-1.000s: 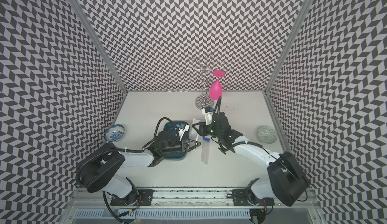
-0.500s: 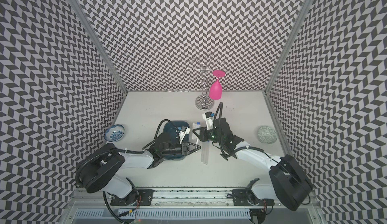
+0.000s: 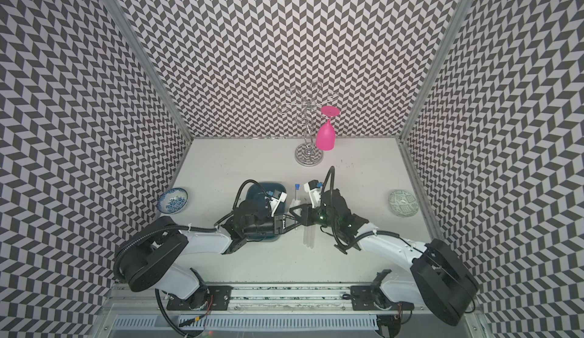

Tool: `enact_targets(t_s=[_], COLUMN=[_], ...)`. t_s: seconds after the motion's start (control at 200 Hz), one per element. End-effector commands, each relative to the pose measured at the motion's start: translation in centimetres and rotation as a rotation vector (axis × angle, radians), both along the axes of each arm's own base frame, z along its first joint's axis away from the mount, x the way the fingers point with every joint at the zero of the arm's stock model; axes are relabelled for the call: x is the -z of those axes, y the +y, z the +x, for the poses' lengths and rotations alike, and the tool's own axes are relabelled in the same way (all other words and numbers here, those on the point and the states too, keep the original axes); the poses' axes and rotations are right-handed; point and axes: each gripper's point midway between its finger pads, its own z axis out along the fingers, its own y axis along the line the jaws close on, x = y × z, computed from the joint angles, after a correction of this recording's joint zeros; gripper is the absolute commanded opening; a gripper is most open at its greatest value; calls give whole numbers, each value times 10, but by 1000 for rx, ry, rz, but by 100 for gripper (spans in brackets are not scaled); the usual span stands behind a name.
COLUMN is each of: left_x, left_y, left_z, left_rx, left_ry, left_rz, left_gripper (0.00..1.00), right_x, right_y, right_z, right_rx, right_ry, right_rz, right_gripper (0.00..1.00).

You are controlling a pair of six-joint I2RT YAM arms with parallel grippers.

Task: Wipe the exteriors of test tubes
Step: Wipe the dirt from the test tube.

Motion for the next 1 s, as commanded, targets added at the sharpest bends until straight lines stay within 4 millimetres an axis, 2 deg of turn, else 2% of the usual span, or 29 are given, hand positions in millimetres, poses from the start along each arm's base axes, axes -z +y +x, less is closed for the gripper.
enact_targets(t_s=[0.0, 0.145, 0.225, 0.27, 0.376, 0.511, 0.561, 0.636, 0.716, 0.851, 0.996], left_x=[-19, -18, -15, -16, -35, -68, -73, -76, -74, -64, -60], left_y=[5, 19, 32, 38, 53, 69, 71, 68, 56, 30, 15], left_z=[3, -1, 0, 2, 13, 40, 51, 67, 75, 77, 75], left_rx=[-24, -66, -120, -151, -236, -344, -369, -380, -342, -229, -193], left_ry=[-25, -11, -7, -19, -92, -219, -244, -254, -250, -212, -211], left_rz=[-48, -24, 17, 42, 75, 104, 115, 121, 115, 79, 53], left_gripper=[22, 36, 45, 48, 51, 60, 63, 64, 64, 62, 59], right_x=[-12, -23, -20, -16, -7, -3, -3, -4, -8, -13, -18], right_y=[2, 6, 5, 4, 3, 2, 2, 3, 4, 5, 6], right_z=[8, 14, 14, 13, 6, -6, -10, -16, -22, -28, -32], right_rx=[-3, -17, -23, -27, -48, -77, -86, -105, -120, -131, -132], right_ry=[-75, -106, -113, -109, -93, -77, -75, -68, -68, -70, -71], right_rz=[-28, -43, -59, -73, -80, -47, -32, -13, 2, 23, 44], right_gripper=[14, 14, 14, 13, 14, 13, 13, 14, 13, 13, 14])
